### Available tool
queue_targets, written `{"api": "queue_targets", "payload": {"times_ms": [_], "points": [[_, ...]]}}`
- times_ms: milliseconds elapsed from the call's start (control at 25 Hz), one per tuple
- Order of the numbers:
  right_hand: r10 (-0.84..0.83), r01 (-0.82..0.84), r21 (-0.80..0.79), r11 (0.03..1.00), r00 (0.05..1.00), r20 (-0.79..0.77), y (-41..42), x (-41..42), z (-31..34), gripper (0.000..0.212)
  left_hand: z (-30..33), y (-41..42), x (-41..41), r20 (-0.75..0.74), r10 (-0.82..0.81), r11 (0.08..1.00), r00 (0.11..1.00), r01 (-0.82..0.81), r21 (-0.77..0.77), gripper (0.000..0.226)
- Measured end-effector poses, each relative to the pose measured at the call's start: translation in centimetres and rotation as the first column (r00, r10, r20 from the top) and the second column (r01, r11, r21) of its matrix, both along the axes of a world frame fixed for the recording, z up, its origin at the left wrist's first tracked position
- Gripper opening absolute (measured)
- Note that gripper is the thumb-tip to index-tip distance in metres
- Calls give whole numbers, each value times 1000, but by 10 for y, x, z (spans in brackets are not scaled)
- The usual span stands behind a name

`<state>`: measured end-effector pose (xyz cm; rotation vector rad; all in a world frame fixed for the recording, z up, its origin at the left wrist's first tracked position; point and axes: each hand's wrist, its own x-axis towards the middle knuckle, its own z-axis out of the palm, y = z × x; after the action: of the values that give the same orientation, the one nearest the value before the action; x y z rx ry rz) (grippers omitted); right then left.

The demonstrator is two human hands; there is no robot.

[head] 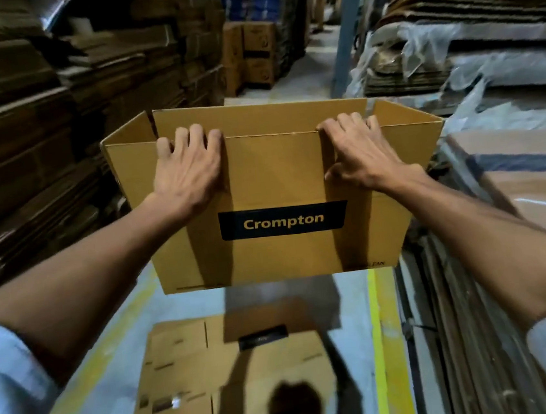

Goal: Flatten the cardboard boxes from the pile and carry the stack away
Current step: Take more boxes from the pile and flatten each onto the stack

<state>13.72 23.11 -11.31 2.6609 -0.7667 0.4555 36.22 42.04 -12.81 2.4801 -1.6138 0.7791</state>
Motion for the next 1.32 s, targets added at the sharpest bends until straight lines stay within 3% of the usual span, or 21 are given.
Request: {"api": "queue_targets", "payload": {"times_ms": [240, 520, 760, 1120, 1320], "points": [[78, -76, 54, 996, 996, -39, 76, 40, -29, 79, -21, 95, 26, 3, 88, 991, 996, -88, 97, 79], [80, -66, 146, 987, 992, -94, 151, 96, -84, 73, -79, 177, 81, -29, 69, 992, 997, -66, 110, 70], [128, -72, 320, 945, 979, -158, 177, 156, -191, 73, -188, 203, 134, -89, 127, 973, 988, -107, 203, 74], [212, -110, 436, 893, 958, -192, 154, 197, -443, 72, -439, 193, 155, -173, 227, 959, 958, -188, 214, 73], [243, -126, 466, 876, 949, -201, 148, 192, -552, 73, -554, 200, 139, -205, 238, 950, 949, -184, 250, 97]]}}
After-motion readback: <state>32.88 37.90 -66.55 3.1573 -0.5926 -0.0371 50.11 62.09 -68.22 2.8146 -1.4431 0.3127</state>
